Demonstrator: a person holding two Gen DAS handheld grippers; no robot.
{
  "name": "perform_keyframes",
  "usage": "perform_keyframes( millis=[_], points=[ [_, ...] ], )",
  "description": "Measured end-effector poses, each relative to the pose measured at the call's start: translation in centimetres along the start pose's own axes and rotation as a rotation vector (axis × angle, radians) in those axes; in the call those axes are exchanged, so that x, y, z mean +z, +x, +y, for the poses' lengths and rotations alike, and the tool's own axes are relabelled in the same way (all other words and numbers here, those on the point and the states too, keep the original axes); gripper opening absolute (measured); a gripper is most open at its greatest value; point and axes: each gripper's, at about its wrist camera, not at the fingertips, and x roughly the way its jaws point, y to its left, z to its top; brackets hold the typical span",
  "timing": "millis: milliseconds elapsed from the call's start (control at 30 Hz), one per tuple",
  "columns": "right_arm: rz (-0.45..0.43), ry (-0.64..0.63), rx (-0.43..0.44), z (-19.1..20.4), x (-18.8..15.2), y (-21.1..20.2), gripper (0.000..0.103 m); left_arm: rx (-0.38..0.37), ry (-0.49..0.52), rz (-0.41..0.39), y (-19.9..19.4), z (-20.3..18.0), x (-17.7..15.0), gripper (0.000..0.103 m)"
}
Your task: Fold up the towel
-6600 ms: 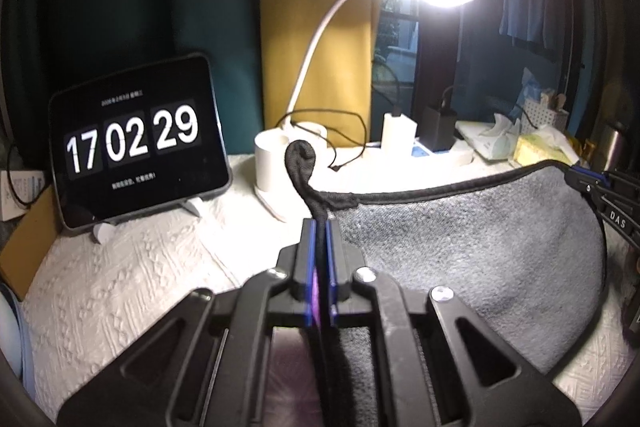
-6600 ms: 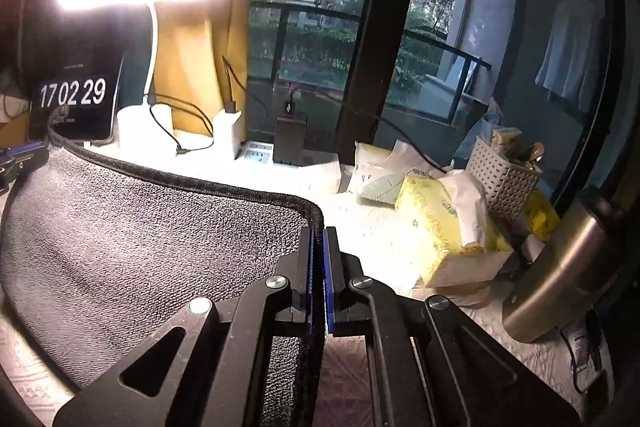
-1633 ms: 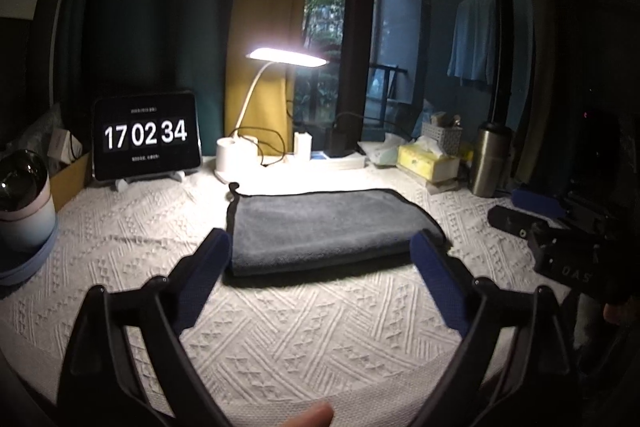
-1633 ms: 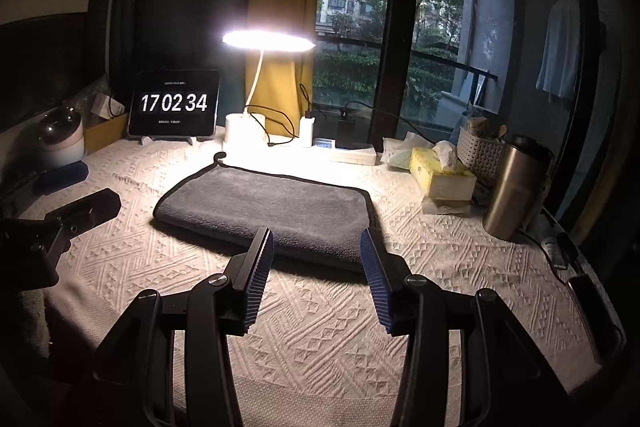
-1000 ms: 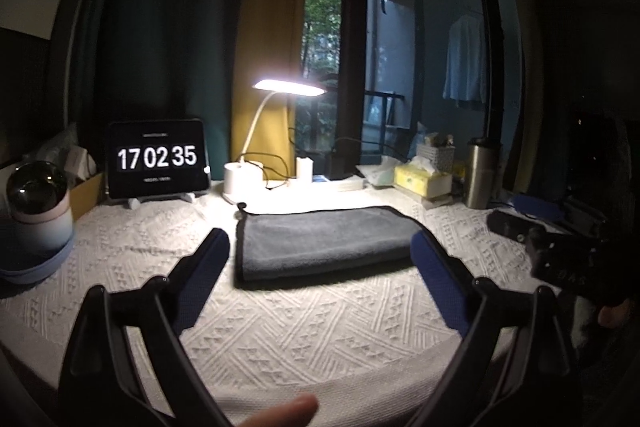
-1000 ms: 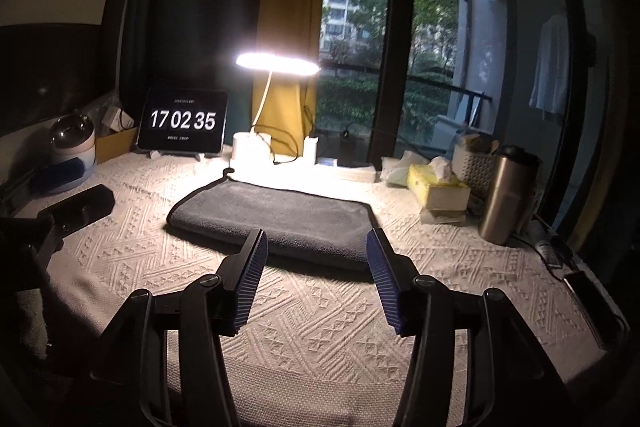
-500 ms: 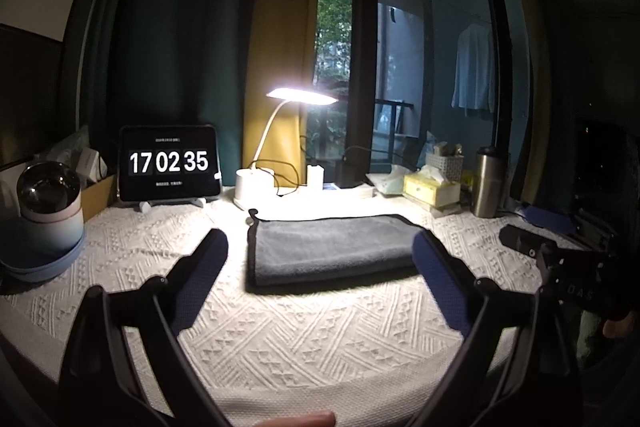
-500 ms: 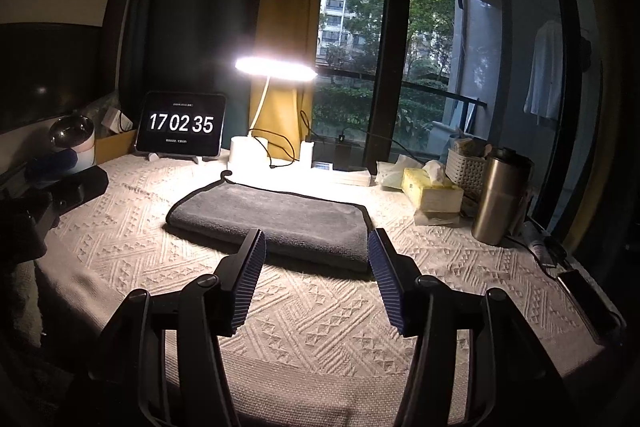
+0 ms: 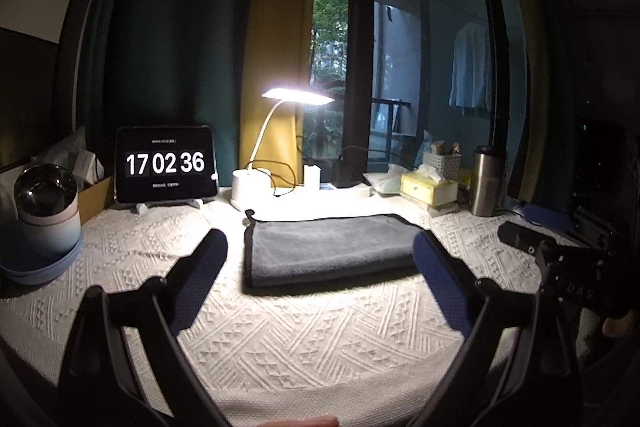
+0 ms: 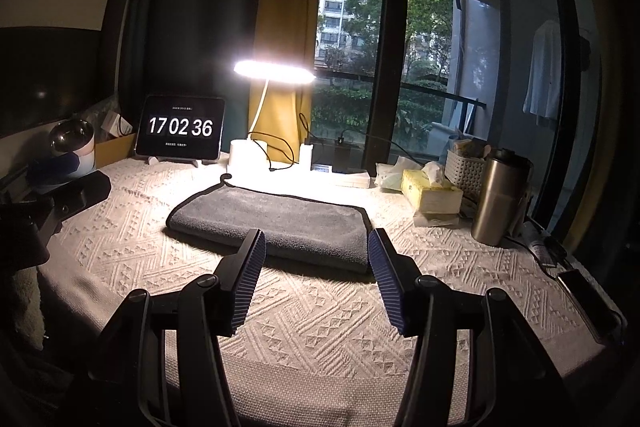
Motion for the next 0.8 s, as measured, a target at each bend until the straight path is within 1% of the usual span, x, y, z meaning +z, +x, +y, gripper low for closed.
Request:
perform_keyframes(
  millis=[800],
  points=[
    [-0.001, 0.000, 0.001, -0.05, -0.05, -0.02, 0.057, -0.006, 0.004, 0.009, 0.17, -0.19, -0.18, 0.095]
  ],
)
